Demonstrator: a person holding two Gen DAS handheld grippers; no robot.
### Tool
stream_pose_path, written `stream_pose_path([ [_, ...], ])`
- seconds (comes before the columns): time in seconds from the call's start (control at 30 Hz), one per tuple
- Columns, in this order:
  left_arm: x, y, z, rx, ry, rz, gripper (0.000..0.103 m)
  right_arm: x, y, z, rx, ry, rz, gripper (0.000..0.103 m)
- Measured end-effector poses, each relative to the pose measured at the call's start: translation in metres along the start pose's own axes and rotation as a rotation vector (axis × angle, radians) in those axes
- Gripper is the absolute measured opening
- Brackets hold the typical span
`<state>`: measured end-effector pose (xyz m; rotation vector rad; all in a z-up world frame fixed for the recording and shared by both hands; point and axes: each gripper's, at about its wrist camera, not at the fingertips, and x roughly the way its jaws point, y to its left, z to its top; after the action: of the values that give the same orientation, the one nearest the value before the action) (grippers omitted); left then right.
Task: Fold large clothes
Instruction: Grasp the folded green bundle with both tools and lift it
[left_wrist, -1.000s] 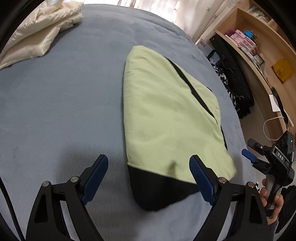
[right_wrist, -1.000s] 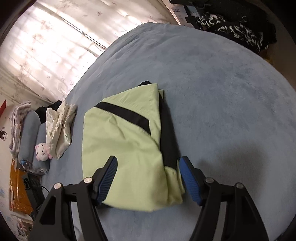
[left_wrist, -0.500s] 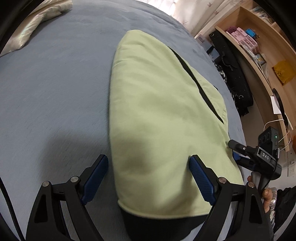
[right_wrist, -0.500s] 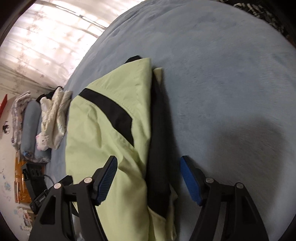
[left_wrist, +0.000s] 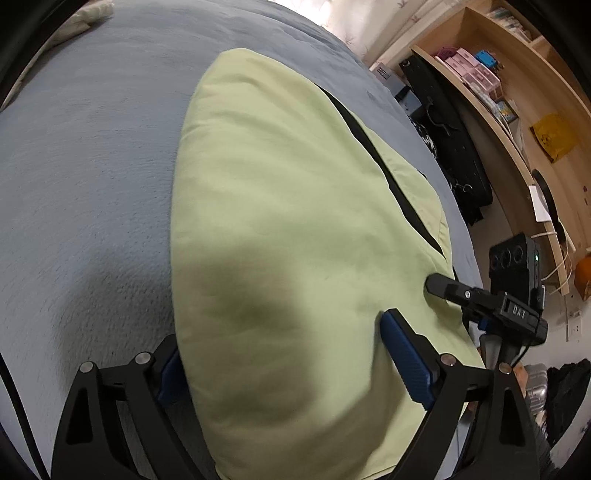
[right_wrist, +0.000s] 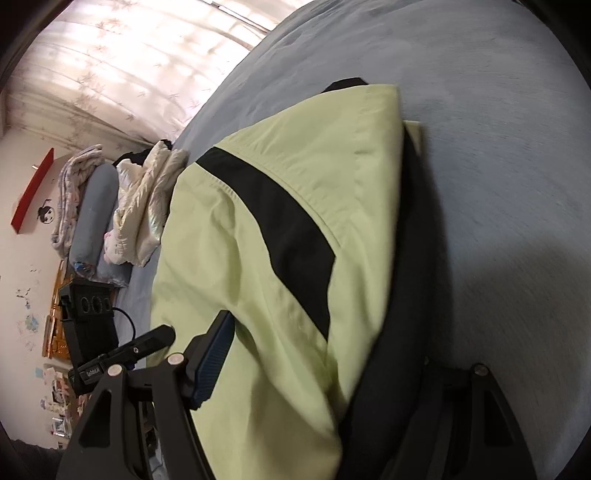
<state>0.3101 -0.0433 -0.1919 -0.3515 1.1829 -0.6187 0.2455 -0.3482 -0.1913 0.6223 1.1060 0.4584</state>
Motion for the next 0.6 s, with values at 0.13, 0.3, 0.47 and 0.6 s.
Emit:
stream_pose_path([
  [0.13,0.007,-0.002,0.003,0.022,0.015,-0.004,0.096,0.009,0.006,0.007,-0.028,0.009,0.001,0.072],
  [0.3,0.015,-0.006,0.008,0.045,0.031,0.001,0.1,0.01,0.007,0.006,-0.06,0.006,-0.012,0.072],
  [0.47,0.02,-0.011,0.01,0.061,0.037,0.022,0.102,0.01,0.007,0.006,-0.046,-0.012,-0.027,0.063],
  [0.6,0.022,-0.022,0.012,0.077,0.026,0.061,0.097,0.01,0.002,0.004,-0.011,-0.008,0.012,0.034],
])
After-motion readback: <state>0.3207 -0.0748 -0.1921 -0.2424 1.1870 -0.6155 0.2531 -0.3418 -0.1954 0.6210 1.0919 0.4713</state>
